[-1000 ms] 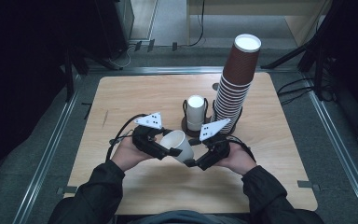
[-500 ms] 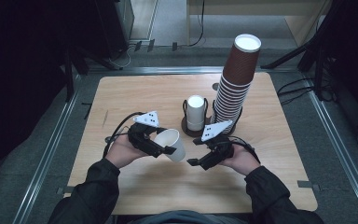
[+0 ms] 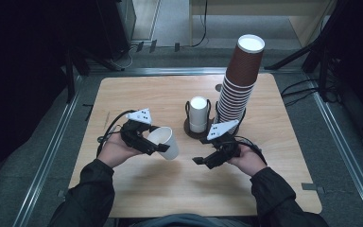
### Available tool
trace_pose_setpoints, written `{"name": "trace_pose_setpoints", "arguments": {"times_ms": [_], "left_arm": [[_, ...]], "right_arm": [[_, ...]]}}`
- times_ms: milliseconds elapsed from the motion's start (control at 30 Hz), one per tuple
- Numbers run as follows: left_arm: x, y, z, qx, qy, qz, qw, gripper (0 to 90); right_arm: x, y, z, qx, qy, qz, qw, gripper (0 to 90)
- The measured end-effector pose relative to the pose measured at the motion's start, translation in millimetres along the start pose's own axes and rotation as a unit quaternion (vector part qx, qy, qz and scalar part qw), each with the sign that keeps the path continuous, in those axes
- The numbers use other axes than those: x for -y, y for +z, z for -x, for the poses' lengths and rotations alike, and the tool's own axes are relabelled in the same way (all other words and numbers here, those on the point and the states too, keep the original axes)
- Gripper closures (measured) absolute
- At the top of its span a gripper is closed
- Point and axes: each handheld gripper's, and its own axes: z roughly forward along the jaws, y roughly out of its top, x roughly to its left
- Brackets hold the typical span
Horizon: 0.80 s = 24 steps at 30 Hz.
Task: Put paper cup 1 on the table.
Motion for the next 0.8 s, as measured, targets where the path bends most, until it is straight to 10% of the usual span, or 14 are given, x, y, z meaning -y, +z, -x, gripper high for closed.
{"name": "trace_pose_setpoints", "arguments": {"times_ms": [800], "left_arm": [[33.4, -34.2, -42.2, -0.087, -0.066, -0.025, 0.9937, 24.2]], "right_arm": [[4.6, 1.4, 5.9, 0.021, 0.010, -0.024, 0.9994, 19.8]]}}
